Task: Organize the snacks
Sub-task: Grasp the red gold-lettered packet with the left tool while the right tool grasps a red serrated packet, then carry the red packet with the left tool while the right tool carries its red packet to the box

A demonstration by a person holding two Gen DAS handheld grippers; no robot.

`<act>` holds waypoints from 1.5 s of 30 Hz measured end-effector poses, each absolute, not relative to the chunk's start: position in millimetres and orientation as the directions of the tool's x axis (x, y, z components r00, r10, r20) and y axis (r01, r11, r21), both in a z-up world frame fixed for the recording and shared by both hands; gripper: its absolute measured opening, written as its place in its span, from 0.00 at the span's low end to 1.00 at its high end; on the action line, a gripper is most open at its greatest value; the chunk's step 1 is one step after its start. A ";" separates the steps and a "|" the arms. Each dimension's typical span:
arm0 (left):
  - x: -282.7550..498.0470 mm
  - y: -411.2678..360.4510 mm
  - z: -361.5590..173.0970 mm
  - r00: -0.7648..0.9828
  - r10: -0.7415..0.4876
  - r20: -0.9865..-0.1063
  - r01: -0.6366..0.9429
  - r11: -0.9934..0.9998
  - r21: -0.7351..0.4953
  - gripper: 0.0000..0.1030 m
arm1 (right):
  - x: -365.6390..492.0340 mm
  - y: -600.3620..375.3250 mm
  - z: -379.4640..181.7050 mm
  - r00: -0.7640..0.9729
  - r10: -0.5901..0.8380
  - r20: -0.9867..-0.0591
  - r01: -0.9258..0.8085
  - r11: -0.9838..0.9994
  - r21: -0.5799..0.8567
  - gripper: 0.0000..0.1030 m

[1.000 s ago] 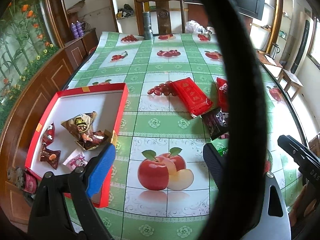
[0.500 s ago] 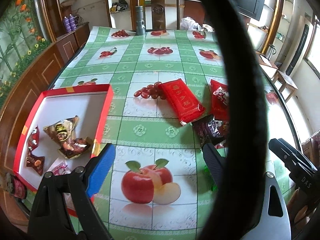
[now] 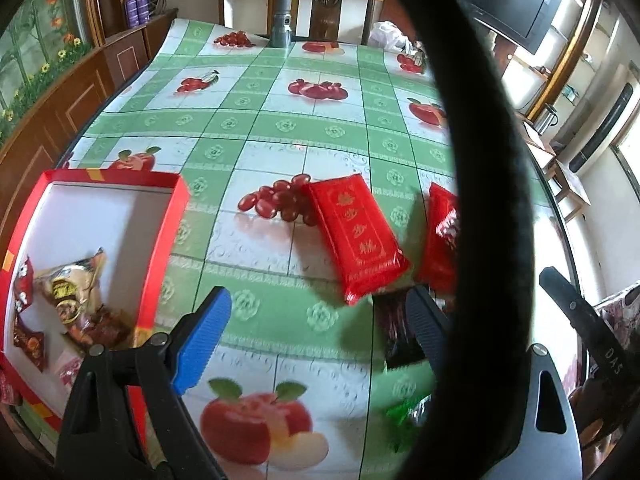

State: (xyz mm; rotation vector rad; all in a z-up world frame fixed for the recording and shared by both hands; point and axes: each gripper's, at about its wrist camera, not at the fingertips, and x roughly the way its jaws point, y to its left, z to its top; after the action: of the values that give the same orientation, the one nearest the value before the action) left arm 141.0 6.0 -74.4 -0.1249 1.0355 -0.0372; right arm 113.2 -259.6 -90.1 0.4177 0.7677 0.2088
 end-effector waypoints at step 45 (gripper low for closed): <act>160.4 2.7 -91.6 0.525 -0.094 -0.846 0.014 0.995 -0.102 0.46 | 126.5 -258.9 -93.4 0.703 0.313 -0.639 -0.074 0.925 0.372 0.23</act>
State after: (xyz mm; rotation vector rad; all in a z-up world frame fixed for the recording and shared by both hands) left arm 160.4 2.7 -91.6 -0.0861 1.0165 -0.0648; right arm 126.5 -258.9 -93.4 0.3324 0.7648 0.2197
